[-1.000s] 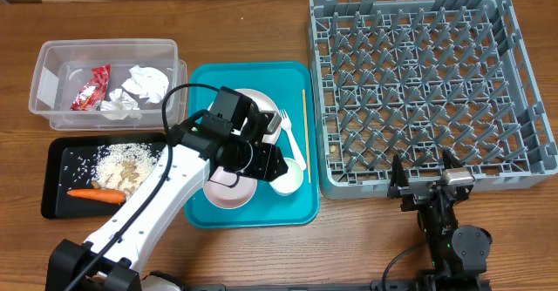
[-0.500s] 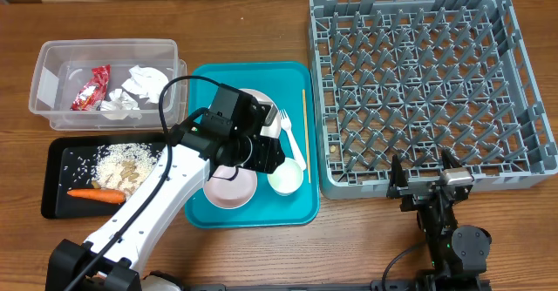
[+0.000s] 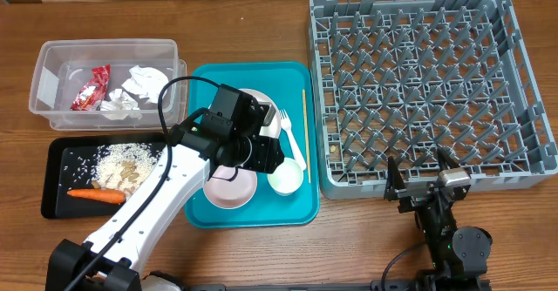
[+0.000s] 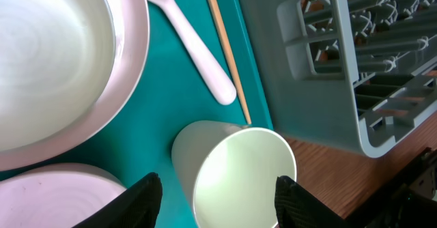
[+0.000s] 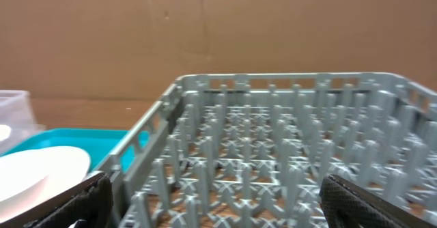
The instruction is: Sort waste into correct bins and load items into the dishwasher
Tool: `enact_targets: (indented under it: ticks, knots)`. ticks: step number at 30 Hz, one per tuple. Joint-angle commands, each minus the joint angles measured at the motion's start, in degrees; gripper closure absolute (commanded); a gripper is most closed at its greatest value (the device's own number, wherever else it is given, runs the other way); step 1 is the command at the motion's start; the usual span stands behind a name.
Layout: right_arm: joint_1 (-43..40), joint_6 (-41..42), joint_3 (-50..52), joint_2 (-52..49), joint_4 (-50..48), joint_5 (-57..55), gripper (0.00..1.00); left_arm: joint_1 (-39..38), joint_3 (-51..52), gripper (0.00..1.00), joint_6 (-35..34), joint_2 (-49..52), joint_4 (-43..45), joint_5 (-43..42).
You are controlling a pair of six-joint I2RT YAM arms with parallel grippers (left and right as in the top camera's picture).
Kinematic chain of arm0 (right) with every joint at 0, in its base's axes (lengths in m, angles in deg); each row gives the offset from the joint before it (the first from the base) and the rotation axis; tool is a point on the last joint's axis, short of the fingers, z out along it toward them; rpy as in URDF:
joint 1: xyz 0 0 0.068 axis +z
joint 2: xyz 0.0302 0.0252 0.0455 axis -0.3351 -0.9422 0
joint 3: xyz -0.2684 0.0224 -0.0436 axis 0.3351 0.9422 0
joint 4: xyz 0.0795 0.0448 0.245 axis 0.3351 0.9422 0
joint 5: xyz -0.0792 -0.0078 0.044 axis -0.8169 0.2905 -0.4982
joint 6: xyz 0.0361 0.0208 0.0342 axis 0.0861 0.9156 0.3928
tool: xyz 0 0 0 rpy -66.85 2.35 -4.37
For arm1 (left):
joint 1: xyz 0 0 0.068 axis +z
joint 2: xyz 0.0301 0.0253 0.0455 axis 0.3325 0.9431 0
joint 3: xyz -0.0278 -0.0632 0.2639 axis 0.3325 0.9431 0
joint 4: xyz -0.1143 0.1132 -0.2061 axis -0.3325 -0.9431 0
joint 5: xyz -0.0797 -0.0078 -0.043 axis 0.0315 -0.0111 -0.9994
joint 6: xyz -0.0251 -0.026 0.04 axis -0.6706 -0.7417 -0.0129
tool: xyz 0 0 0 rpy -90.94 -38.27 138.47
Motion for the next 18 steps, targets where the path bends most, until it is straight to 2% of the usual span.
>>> enact_targets:
  ticks: [1,6,12,16,18]
  knots:
    - [0.50,5.27,-1.57,0.61,-0.09,2.73,0.00,-0.17,-1.14,0.44,-0.59,-1.18,-0.50,0.33]
    - [0.50,8.17,-8.35,0.61,0.76,2.73,0.00,-0.15,-1.14,0.43,-0.59,-1.18,-1.22,0.33]
    - [0.50,8.09,-21.35,-0.90,10.75,1.68,0.00,-0.15,-1.14,0.41,-0.59,-1.18,-1.20,0.33]
    - [0.50,7.48,-29.44,-4.46,17.07,1.03,0.00,-0.15,-1.14,0.28,-0.59,-1.18,-1.16,0.33]
    - [0.50,7.48,-33.11,-6.78,19.89,1.05,0.00,-0.15,-1.14,0.26,-0.59,-1.18,-1.18,0.33]
